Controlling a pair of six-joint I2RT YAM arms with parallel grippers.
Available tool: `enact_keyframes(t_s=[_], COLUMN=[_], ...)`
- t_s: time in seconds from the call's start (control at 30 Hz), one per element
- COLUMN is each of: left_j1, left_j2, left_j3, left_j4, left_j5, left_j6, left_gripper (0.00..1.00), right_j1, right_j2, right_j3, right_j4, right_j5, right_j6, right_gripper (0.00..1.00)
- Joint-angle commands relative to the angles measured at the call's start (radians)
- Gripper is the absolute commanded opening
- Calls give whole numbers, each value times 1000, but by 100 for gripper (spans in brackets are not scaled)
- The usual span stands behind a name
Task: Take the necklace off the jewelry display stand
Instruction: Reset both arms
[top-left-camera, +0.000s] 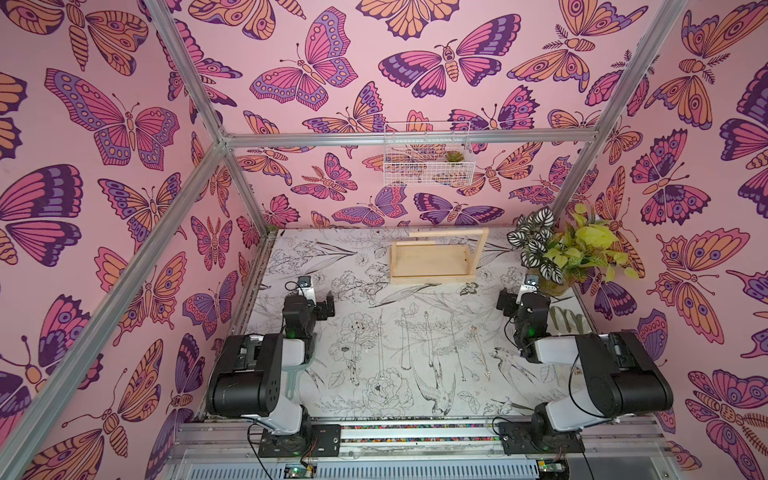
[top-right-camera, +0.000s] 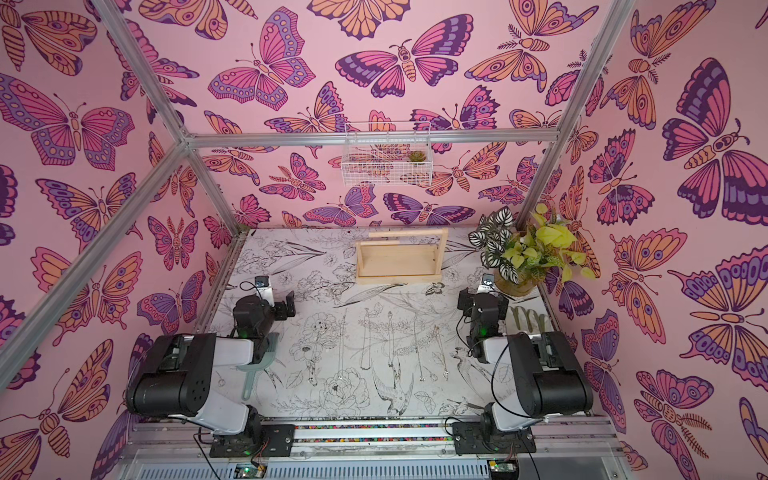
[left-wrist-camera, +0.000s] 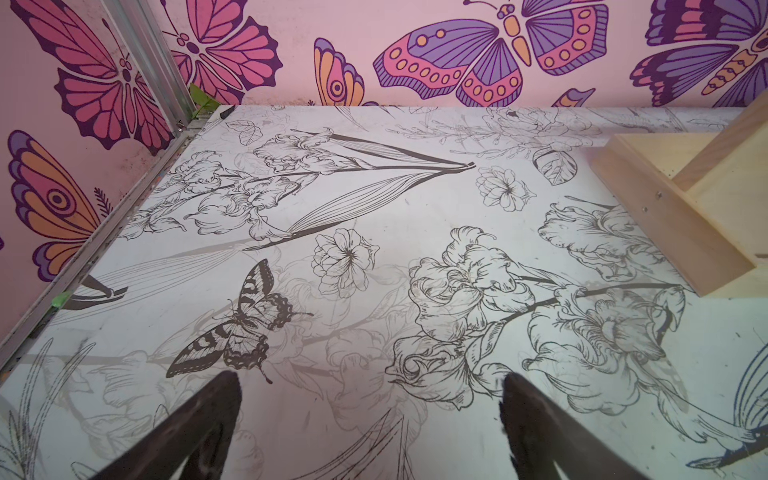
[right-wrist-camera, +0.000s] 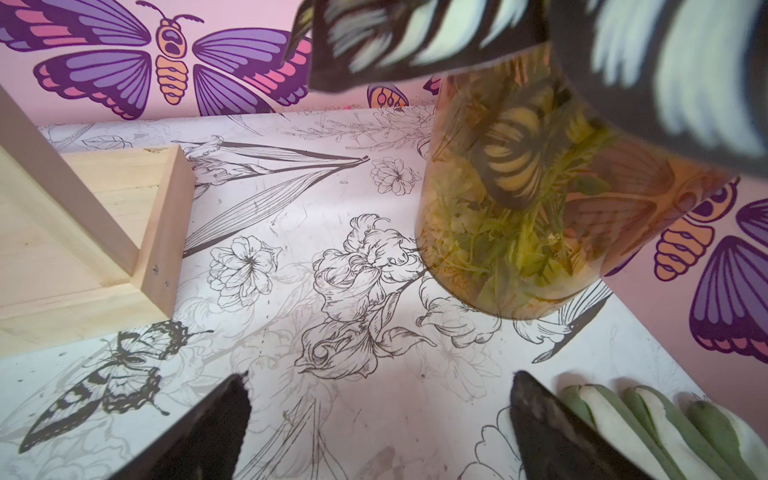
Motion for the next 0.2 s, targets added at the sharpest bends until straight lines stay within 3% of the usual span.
enact_keyframes(t_s=[0.0, 0.17], left_j1=[3, 2], left_j2=[-11, -10], left_j3=[-2, -3], left_j4=[-10, -10], left_j5=[11, 12], left_j6=[-9, -8], left_gripper=[99, 99], right_j1=[-5, -5], right_j2=[-9, -14], right_j3=[15, 11], right_j4=[-13, -10], right_j5=[-10, -10], right_j6=[12, 14], right_gripper=[100, 100])
